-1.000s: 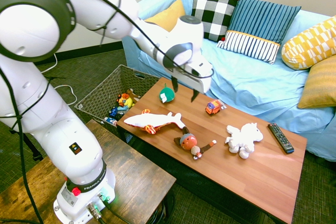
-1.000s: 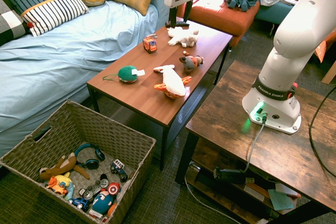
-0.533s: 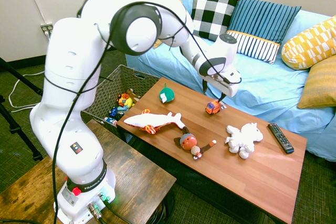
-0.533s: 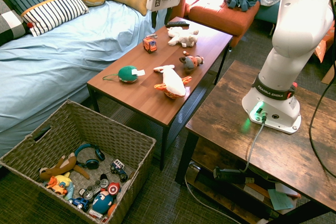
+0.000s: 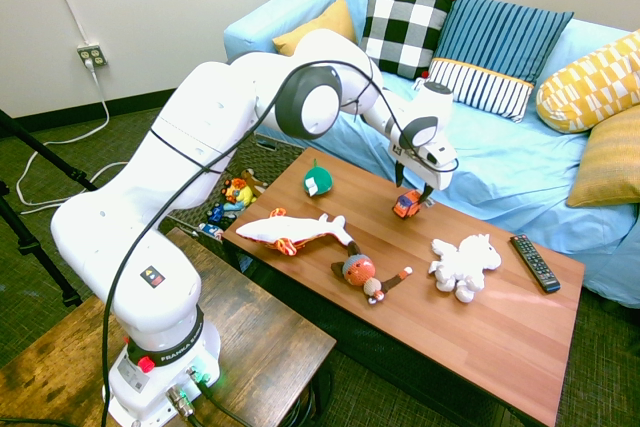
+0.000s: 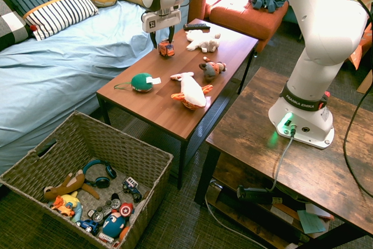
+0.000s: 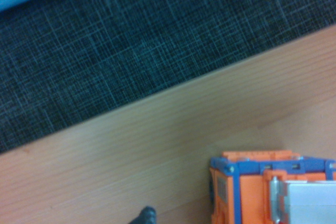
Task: Put the toy car in the basket
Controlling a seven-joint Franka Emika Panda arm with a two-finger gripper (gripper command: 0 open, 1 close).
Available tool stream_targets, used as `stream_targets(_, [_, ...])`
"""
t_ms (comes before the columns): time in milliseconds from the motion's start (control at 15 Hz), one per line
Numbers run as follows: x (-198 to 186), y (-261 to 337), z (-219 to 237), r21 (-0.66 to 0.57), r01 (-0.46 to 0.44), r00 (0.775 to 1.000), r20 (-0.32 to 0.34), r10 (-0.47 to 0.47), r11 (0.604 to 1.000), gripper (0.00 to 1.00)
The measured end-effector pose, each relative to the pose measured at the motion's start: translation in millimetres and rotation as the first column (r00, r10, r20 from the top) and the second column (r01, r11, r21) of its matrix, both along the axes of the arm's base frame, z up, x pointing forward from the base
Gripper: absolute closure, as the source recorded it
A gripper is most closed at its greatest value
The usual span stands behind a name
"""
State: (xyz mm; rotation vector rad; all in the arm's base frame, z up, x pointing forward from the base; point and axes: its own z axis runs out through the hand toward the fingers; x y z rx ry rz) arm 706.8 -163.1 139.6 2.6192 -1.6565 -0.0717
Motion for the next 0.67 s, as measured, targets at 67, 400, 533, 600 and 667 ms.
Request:
stream_targets(67, [5,0,-6,0.004,0.005,1.000,-0.020,-0.005,1.000,1.00])
stream_targets(400, [11,1,-24,-0.001,0.020,0.999,-0.050,-0.020,1.000,1.00])
stream_targets(533, [11,-4,-22,-0.003,0.027,0.998,-0.048,-0.027,1.000,1.00])
stream_targets(600, [12,-7,-22,-0.004,0.031,0.998,-0.049,-0.031,1.000,1.00])
stream_targets(667, [11,-9,-22,-0.004,0.034,0.998,-0.051,-0.034,0.999,1.00])
